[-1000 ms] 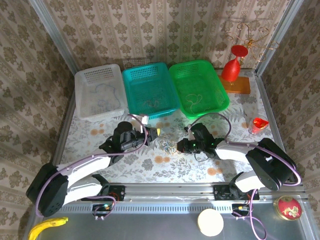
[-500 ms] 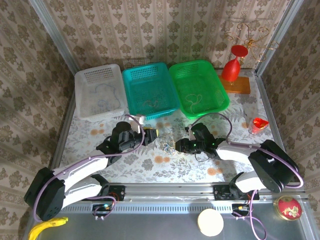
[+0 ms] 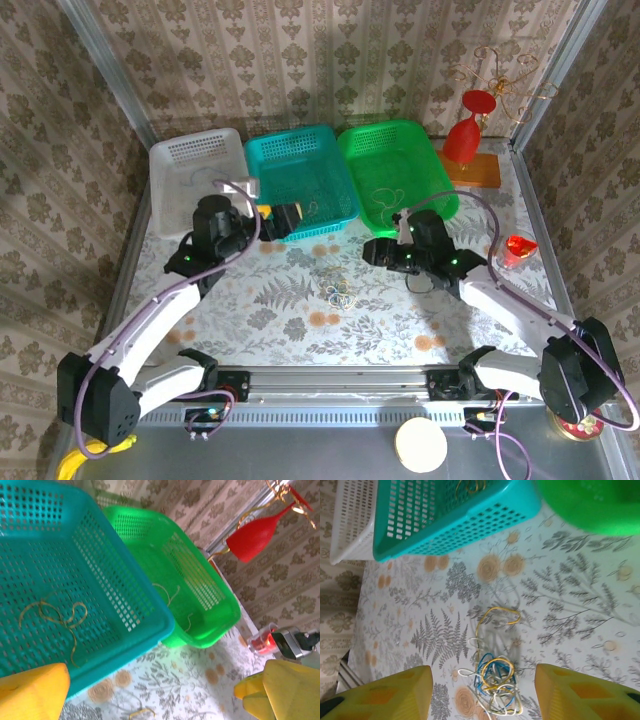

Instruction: Untangle the cables

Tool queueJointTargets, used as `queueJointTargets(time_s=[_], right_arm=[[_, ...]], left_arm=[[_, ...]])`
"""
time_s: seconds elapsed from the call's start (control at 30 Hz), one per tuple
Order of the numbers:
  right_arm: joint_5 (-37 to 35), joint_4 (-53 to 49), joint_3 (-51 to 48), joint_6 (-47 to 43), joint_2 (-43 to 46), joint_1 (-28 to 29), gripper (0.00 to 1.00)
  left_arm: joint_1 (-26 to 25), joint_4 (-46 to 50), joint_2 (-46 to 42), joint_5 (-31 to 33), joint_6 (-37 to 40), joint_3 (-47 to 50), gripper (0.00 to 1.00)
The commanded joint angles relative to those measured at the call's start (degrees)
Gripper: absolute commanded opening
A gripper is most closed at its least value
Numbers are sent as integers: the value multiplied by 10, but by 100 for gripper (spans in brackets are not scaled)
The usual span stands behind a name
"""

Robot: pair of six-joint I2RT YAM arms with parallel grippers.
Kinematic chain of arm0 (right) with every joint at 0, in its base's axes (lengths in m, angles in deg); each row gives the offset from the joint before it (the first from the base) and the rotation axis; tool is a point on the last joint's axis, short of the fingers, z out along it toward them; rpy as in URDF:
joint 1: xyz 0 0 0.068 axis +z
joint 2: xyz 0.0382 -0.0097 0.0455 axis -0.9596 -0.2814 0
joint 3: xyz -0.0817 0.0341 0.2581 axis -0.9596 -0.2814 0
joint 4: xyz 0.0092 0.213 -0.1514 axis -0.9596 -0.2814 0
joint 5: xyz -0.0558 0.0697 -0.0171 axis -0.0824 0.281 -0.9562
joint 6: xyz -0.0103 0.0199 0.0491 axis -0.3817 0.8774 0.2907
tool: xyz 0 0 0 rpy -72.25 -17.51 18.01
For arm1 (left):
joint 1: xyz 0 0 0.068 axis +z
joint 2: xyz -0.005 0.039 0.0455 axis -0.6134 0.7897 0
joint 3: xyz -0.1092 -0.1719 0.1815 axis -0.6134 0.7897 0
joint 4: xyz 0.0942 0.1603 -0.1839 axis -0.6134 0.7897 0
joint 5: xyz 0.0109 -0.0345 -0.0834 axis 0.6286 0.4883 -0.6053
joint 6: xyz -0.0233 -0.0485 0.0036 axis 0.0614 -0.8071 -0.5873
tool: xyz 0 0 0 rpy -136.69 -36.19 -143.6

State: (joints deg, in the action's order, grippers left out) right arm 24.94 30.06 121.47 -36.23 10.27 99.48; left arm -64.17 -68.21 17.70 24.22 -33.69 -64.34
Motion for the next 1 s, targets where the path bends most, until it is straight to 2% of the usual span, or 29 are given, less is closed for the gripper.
queueJointTargets(time_s=[0.0, 0.3, 0.53, 0.7, 0.87, 0.97], right_arm=[[-14, -65, 29, -22, -2, -17, 58], [-20, -95, 74, -44, -20, -29, 57], [22, -75, 52, -43, -46, -24, 53], [32, -52, 29, -46, -66, -4, 50], [39, -30, 15, -54, -104, 13, 44], [41, -16, 14, -52, -125, 26, 43]], left_arm=[[20, 44, 19, -36, 24, -41, 100], [23, 65, 41, -54, 37, -68, 100], [6, 80, 46, -52, 45, -40, 100], [-55, 99, 67, -27, 56, -24, 100], [-97, 58, 90, -5, 25, 20, 100], [-114, 30, 104, 6, 5, 51, 100]])
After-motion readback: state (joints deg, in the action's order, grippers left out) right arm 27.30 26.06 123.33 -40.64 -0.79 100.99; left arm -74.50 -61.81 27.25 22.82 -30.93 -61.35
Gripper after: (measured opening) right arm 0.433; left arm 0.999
